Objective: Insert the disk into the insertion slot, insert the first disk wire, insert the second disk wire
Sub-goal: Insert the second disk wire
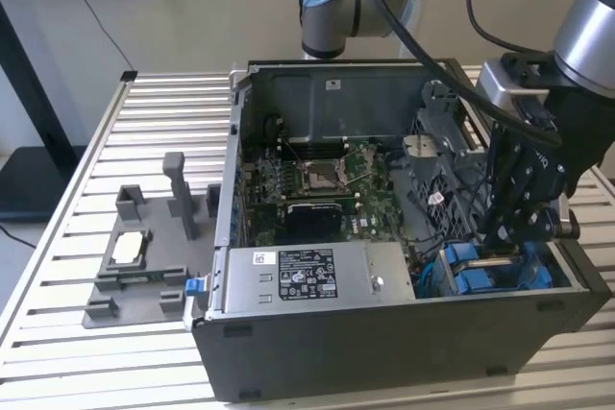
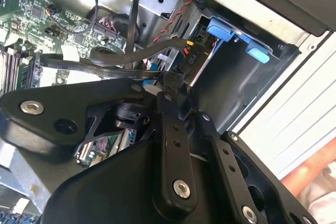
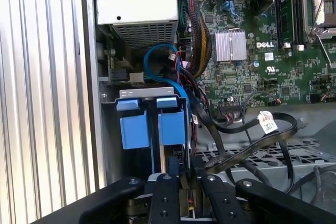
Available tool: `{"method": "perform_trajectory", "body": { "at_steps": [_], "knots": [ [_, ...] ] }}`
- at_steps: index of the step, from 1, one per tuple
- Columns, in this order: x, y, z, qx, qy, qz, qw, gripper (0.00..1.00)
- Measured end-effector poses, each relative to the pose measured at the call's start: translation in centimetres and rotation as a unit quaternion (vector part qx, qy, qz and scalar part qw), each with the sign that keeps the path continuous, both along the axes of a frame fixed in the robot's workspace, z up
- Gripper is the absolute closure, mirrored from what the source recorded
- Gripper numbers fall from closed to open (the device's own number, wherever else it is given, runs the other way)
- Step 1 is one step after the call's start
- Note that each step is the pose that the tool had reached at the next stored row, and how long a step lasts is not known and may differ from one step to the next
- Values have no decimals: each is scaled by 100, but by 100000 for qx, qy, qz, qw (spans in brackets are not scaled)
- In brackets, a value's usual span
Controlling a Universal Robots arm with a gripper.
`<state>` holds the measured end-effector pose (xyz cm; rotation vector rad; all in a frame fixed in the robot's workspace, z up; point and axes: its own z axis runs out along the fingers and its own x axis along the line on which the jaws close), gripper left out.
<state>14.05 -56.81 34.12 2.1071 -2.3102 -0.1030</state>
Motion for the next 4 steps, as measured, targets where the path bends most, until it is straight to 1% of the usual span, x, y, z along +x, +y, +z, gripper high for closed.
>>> {"method": "perform_trajectory", "body": {
  "at_steps": [4],
  "knots": [
    [0, 0, 0, -2, -1, -52, 100000, 76]
  ]
}}
